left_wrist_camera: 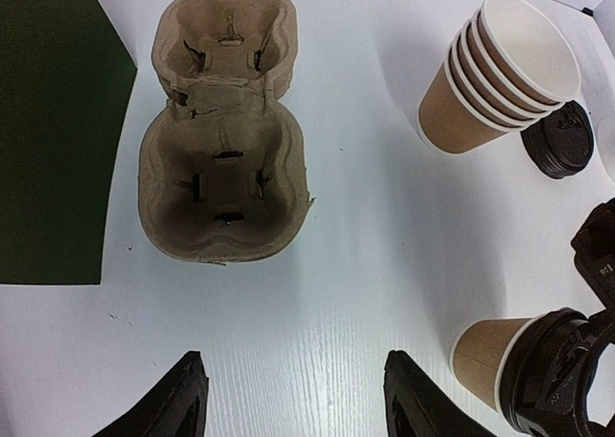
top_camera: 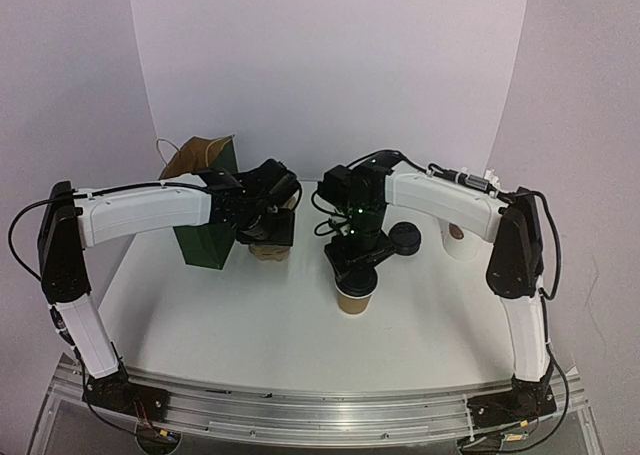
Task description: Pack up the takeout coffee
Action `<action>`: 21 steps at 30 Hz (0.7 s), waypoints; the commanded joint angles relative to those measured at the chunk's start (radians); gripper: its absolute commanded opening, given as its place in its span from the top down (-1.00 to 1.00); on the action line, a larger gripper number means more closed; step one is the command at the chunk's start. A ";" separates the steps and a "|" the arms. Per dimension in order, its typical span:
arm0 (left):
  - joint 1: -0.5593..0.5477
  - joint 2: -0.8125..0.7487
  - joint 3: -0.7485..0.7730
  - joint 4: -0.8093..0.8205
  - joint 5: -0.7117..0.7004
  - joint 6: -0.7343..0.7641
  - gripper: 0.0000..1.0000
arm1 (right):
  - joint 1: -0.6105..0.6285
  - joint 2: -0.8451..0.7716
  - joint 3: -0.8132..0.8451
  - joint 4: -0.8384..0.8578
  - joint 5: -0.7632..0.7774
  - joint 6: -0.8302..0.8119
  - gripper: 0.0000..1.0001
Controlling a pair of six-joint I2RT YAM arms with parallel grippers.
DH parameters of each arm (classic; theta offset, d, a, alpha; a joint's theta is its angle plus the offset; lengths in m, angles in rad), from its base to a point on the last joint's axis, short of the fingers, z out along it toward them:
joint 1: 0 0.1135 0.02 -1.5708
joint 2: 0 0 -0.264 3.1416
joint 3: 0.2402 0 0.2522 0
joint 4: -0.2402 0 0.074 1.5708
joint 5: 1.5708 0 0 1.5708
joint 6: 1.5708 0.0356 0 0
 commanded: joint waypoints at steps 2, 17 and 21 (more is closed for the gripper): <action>0.002 0.010 0.038 0.025 0.004 0.013 -0.23 | 0.007 0.032 0.044 -0.030 0.037 -0.018 -0.70; 0.002 0.002 0.035 0.019 -0.002 0.009 -0.23 | 0.008 0.053 0.054 -0.030 0.014 -0.027 -0.70; 0.002 0.004 0.034 0.020 -0.001 0.010 -0.23 | 0.007 0.030 0.048 -0.031 0.020 -0.019 -0.70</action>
